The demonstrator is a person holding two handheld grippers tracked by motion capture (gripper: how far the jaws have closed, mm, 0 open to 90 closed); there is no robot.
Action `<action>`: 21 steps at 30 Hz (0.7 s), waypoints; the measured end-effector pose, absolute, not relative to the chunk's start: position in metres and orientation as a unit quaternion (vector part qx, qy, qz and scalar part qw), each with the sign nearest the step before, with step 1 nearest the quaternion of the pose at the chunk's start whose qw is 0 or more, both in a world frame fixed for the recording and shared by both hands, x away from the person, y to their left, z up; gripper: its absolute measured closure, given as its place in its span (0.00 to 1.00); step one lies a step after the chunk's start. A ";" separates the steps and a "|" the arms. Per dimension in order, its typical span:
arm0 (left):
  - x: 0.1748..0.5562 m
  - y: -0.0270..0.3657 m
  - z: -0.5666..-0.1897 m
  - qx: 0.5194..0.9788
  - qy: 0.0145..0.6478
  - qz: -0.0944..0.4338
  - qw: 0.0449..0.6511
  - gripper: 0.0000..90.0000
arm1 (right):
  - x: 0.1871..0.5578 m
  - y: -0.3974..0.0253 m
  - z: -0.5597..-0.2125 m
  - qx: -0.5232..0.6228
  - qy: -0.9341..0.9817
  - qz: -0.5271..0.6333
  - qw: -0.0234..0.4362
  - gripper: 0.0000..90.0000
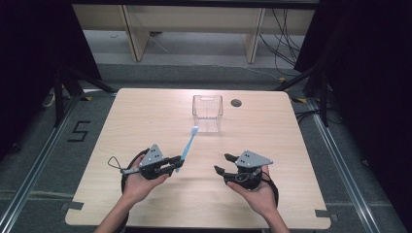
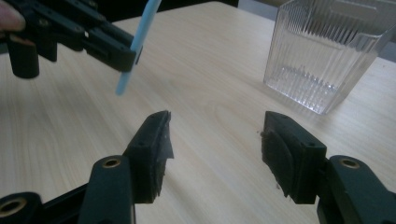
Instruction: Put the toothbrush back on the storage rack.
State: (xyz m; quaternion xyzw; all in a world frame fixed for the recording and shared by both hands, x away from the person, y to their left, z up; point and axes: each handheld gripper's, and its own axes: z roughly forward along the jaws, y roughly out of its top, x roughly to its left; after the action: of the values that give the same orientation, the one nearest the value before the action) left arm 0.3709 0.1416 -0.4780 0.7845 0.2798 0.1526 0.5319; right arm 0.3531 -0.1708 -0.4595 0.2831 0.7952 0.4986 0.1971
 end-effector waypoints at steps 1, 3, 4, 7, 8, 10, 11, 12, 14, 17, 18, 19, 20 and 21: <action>0.369 0.140 -0.478 0.782 0.277 0.161 0.534 0.87 | 0.351 -0.167 -0.457 0.297 0.788 0.505 0.187 0.48; 0.367 0.138 -0.477 0.783 0.278 0.163 0.532 0.87 | 0.351 -0.162 -0.456 0.291 0.777 0.524 0.192 0.49; 0.367 0.137 -0.477 0.782 0.278 0.165 0.532 0.87 | 0.350 -0.161 -0.455 0.295 0.778 0.521 0.189 0.48; 0.366 0.135 -0.477 0.776 0.284 0.168 0.537 0.87 | 0.349 -0.157 -0.452 0.296 0.775 0.524 0.194 0.49; 0.366 0.135 -0.477 0.776 0.284 0.168 0.537 0.87 | 0.349 -0.157 -0.452 0.296 0.775 0.524 0.194 0.49; 0.366 0.135 -0.477 0.770 0.287 0.172 0.543 0.87 | 0.351 -0.154 -0.452 0.291 0.772 0.529 0.197 0.49; 0.366 0.135 -0.476 0.770 0.287 0.172 0.544 0.87 | 0.351 -0.153 -0.452 0.292 0.770 0.533 0.195 0.49; 0.366 0.135 -0.477 0.767 0.287 0.175 0.547 0.87 | 0.352 -0.151 -0.451 0.294 0.765 0.537 0.198 0.49; 0.367 0.133 -0.477 0.765 0.287 0.177 0.548 0.87 | 0.353 -0.149 -0.451 0.302 0.760 0.546 0.182 0.50; 0.367 0.130 -0.477 0.762 0.285 0.184 0.551 0.87 | 0.356 -0.146 -0.447 0.304 0.752 0.556 0.184 0.51; 0.367 0.130 -0.477 0.762 0.285 0.184 0.551 0.87 | 0.356 -0.146 -0.447 0.304 0.752 0.556 0.184 0.51; 0.368 0.130 -0.477 0.760 0.282 0.184 0.556 0.87 | 0.357 -0.144 -0.446 0.304 0.747 0.563 0.180 0.53; 0.368 0.130 -0.476 0.762 0.283 0.187 0.551 0.87 | 0.357 -0.143 -0.445 0.309 0.744 0.567 0.175 0.53; 0.368 0.130 -0.475 0.762 0.283 0.189 0.552 0.87 | 0.356 -0.142 -0.444 0.315 0.740 0.570 0.166 0.54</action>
State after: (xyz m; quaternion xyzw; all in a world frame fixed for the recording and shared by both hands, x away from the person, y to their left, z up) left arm 0.3676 0.1299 -0.4754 0.7616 0.2829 0.1886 0.5517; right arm 0.3559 -0.1421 -0.4445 0.3151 0.7404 0.5699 0.1663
